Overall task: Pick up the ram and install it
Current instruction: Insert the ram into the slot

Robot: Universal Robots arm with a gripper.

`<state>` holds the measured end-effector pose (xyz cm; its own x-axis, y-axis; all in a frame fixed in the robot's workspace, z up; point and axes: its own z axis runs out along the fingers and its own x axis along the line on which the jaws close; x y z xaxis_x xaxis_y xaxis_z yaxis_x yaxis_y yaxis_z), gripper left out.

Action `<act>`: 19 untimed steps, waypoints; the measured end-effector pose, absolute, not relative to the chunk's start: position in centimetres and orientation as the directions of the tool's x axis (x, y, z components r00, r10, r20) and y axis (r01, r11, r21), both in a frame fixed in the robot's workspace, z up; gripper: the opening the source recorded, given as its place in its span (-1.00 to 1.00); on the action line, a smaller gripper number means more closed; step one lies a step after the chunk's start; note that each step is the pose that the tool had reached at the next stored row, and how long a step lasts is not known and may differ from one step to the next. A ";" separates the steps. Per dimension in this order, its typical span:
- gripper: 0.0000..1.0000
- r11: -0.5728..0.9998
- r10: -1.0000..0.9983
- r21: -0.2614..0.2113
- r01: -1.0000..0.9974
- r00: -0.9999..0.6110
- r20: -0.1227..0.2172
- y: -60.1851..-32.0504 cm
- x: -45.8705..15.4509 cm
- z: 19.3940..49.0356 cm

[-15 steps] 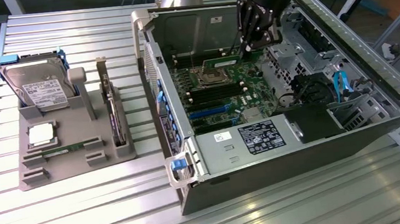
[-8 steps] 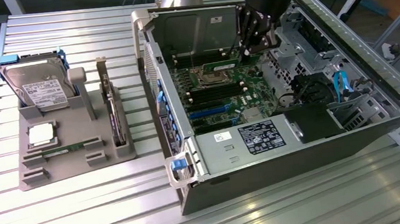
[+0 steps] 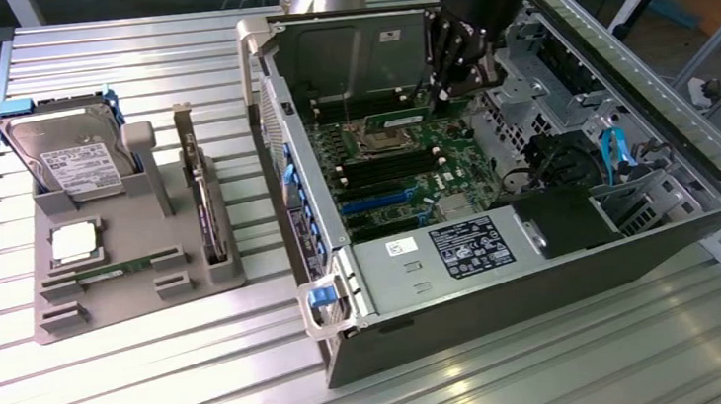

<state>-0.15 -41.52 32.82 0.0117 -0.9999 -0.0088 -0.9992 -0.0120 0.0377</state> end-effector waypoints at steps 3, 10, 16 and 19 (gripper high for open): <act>-0.76 -0.012 -1.000 0.038 -0.999 0.012 -0.009 -41.0 -0.1 32.7; -0.76 -0.012 -1.000 0.038 -0.999 0.012 -0.009 -40.3 -0.2 32.6; -0.76 -0.012 -1.000 0.038 -0.999 0.012 -0.009 -40.3 -0.2 32.1; -0.76 -0.012 -1.000 0.038 -0.999 0.012 -0.009 -40.3 -0.2 31.7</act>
